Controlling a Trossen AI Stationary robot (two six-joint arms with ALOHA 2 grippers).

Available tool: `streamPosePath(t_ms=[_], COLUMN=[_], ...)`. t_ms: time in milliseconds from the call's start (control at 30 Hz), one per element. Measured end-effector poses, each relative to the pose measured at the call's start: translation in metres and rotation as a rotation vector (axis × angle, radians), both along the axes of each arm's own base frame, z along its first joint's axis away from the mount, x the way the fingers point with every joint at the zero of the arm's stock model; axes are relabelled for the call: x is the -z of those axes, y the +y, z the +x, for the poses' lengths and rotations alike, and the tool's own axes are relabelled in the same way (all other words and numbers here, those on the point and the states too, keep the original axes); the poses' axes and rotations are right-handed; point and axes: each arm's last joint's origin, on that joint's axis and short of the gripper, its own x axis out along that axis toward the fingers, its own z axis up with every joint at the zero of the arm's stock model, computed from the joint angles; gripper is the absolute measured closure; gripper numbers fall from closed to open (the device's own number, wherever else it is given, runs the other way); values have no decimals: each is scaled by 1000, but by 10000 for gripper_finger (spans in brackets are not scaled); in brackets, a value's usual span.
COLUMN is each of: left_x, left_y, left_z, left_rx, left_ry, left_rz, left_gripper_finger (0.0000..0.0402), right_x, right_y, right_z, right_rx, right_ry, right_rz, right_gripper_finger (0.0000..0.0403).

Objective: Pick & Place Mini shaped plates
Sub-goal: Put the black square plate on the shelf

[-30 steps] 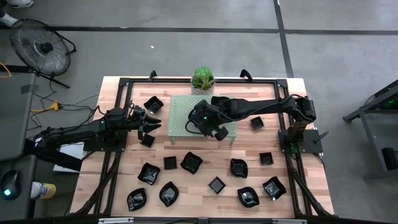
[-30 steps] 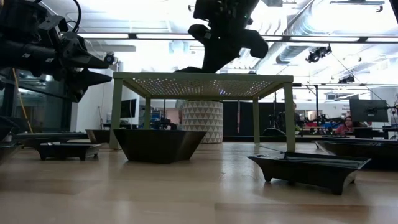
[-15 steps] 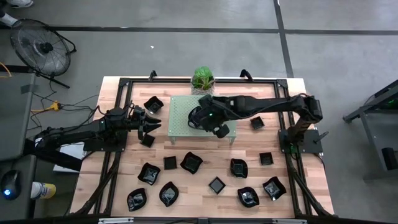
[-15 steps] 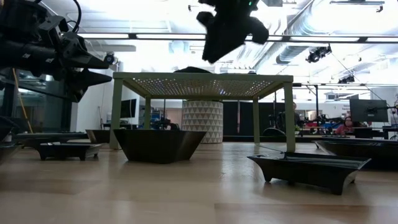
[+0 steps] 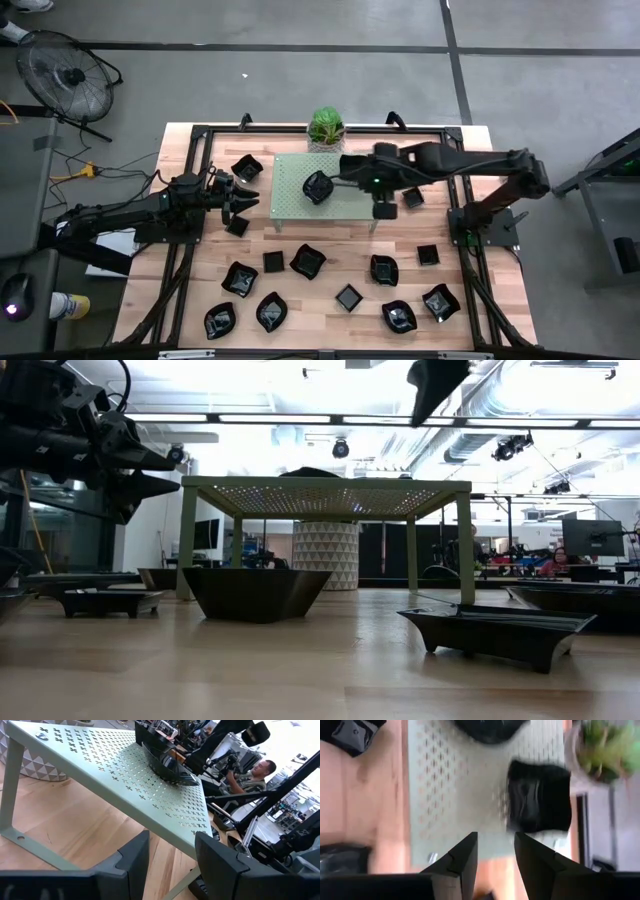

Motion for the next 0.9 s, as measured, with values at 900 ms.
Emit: streamPosePath(t_ms=[900], left_x=[0], left_y=[0], left_z=[0], left_rx=[3], left_ry=[0], left_rz=[0], left_gripper_finger=[245], right_x=[88], right_y=[-6], right_z=[-120], right_rx=[839], right_ry=[-15], right_rz=[362], right_gripper_finger=[279])
